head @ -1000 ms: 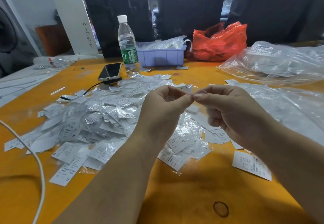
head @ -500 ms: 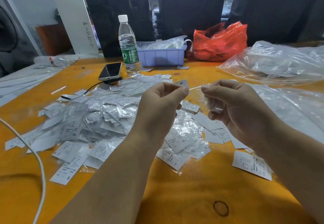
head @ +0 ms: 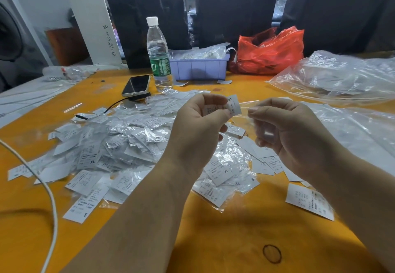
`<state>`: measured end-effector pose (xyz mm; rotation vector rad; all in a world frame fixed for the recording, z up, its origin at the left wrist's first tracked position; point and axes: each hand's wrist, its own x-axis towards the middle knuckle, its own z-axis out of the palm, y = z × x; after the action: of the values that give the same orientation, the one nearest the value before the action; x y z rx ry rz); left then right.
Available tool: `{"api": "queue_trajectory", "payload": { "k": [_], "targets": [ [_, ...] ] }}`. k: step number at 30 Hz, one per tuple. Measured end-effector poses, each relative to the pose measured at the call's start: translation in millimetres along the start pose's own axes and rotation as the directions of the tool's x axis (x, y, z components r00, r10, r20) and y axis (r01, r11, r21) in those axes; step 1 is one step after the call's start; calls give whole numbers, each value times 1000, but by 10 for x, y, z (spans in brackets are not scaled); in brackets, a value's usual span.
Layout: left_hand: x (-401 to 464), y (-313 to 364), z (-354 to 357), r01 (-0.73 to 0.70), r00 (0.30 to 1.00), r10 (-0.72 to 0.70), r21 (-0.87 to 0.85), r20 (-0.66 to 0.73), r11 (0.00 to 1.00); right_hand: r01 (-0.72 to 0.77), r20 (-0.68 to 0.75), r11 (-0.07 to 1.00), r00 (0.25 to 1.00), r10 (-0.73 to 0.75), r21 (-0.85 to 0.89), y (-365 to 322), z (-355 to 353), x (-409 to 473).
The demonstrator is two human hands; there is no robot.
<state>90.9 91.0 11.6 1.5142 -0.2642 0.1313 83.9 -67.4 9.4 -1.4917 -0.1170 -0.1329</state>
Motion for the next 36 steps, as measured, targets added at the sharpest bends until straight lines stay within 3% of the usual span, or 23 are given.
{"api": "queue_trajectory", "payload": {
  "k": [10,26,36],
  "targets": [
    [17,-5,-23,-7,990,10,20,-142,1000,41,41,998,998,-43,47,-1,-4,-17],
    [1,18,-10,29,998,-30,-12,-55,1000,30,-36,999,999,-30,-13,14,7,-12],
    [-15,14,8,44,999,-46,74,20,996,21,-28,1000,999,-21,18,-10,17,-27]
  ]
}}
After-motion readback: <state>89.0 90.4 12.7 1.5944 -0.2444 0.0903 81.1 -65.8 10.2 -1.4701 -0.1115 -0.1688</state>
